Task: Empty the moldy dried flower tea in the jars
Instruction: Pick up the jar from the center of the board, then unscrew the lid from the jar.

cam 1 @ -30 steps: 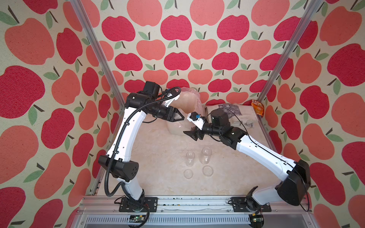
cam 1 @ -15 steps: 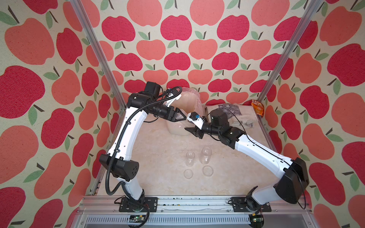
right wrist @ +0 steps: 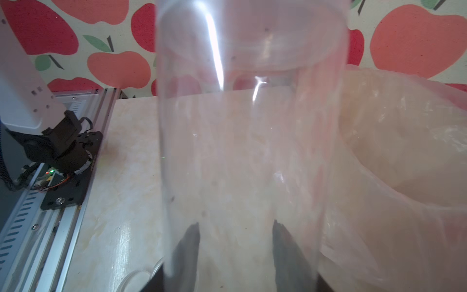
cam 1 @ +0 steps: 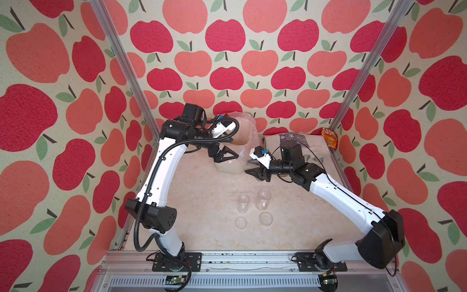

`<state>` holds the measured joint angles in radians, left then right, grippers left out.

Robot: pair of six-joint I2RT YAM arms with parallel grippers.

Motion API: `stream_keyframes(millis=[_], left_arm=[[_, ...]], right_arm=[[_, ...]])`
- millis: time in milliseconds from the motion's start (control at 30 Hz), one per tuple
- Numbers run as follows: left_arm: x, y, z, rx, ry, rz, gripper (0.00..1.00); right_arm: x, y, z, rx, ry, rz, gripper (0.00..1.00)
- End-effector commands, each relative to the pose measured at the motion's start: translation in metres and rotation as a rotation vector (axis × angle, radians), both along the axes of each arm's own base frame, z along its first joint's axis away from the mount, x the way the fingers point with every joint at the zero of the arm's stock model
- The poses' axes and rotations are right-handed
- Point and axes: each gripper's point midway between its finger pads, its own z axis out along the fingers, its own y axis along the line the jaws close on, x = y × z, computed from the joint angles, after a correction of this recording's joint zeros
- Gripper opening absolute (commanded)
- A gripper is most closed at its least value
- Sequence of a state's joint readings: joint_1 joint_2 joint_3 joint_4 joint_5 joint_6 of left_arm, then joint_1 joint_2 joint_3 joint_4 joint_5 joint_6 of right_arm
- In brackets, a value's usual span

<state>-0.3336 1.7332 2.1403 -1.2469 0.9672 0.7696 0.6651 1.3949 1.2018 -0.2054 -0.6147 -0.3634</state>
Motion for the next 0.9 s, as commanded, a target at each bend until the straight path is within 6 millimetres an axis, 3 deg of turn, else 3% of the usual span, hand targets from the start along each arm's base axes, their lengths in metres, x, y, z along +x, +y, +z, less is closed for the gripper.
stream_keyframes(millis=[0, 267, 467, 633, 767, 833, 867], left_arm=[[-0.017, -0.007, -0.006, 0.053, -0.150, -0.127, 0.99], [-0.026, -0.012, -0.018, 0.092, -0.171, -0.212, 0.76], [-0.029, -0.011, -0.020, 0.098, -0.159, -0.223, 0.66], [-0.031, -0.011, -0.026, 0.105, -0.120, -0.232, 0.48], [-0.029, -0.013, -0.025, 0.091, -0.063, -0.207, 0.37], [-0.019, -0.016, -0.023, 0.085, -0.016, -0.142, 0.26], [-0.009, -0.018, -0.023, 0.085, 0.025, -0.076, 0.25]], right_arm=[[-0.029, -0.002, 0.004, 0.024, 0.033, 0.137, 0.26], [-0.034, -0.001, 0.003, 0.016, 0.054, 0.168, 0.26], [-0.033, -0.002, 0.002, 0.008, 0.041, 0.160, 0.26], [-0.030, -0.002, 0.004, 0.007, 0.032, 0.149, 0.26], [-0.015, -0.004, 0.004, -0.016, -0.016, 0.074, 0.23], [0.001, -0.006, 0.004, -0.031, -0.071, -0.005, 0.19], [0.010, -0.009, 0.004, -0.039, -0.106, -0.051, 0.16]])
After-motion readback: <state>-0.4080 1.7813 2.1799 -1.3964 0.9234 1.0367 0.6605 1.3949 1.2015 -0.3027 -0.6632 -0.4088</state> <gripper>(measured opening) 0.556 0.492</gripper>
